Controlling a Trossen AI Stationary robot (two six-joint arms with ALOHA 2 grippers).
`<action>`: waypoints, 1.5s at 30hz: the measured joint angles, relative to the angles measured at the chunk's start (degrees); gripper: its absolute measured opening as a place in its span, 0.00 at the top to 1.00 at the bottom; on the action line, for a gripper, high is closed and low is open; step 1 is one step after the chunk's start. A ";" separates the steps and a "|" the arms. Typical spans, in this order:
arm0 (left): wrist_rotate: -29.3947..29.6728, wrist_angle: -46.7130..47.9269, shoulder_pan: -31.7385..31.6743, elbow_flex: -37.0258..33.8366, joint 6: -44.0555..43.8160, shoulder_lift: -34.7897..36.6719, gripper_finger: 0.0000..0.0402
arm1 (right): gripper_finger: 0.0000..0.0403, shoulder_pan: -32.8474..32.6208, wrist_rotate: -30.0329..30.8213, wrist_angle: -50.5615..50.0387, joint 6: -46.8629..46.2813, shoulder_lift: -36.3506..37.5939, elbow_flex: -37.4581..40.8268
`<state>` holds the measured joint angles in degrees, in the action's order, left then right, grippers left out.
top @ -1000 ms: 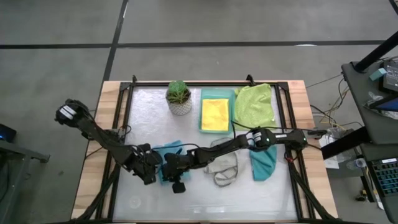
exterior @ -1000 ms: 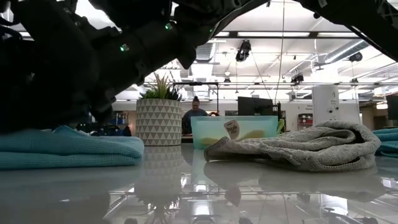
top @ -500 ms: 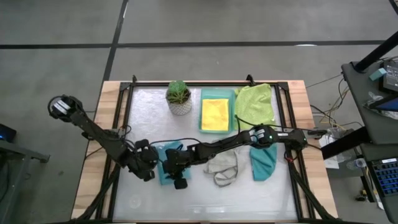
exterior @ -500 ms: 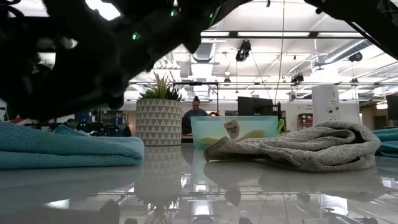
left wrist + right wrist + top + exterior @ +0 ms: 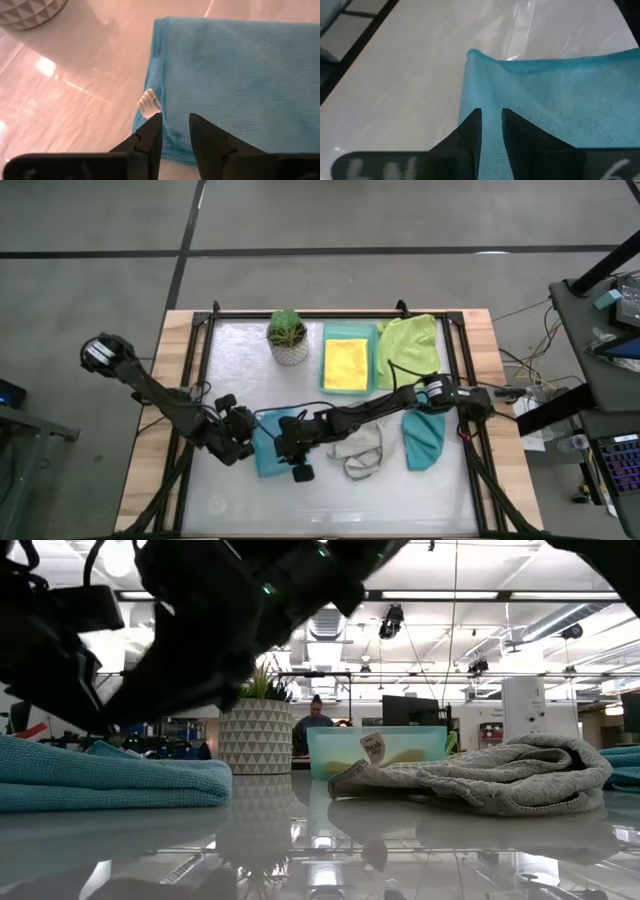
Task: Fold microfiber towels
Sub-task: Fold the left blue microfiber cloth
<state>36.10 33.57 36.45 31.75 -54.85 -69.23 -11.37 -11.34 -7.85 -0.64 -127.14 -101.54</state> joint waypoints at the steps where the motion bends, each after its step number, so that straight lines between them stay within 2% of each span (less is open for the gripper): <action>1: 0.08 -0.05 0.00 0.00 -0.18 -0.52 0.78 | 0.84 -0.01 0.01 1.64 -0.51 0.57 1.53; 5: 0.24 -0.10 -0.01 -0.01 -0.32 -2.92 0.78 | 0.83 -0.01 0.03 7.84 -2.90 1.93 6.72; 11: 0.24 -0.27 -0.07 0.26 -0.23 -5.46 0.80 | 0.83 0.00 0.03 10.42 -3.93 2.04 9.99; 18: -1.20 -0.14 -0.07 0.26 -0.04 -6.28 0.98 | 0.83 -0.01 0.05 10.73 -3.91 2.04 9.99; 22: -0.96 0.69 -0.07 1.01 2.69 -5.44 0.99 | 0.83 -0.01 0.06 10.85 -3.89 2.04 9.99; 27: 1.54 7.02 -0.07 2.86 2.71 -3.15 1.00 | 0.84 -0.01 0.10 11.30 -3.88 2.02 9.99; 32: 1.75 9.41 -0.11 1.82 2.65 -2.06 1.00 | 0.84 -0.01 1.29 11.27 -3.79 2.00 9.99; 45: 0.51 8.46 -0.11 0.22 -0.74 -6.68 1.00 | 0.85 0.01 1.49 11.35 -2.65 1.82 9.99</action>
<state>36.61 42.04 36.34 31.97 -55.60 -75.91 -11.35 -9.85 3.49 -3.30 -125.32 -91.55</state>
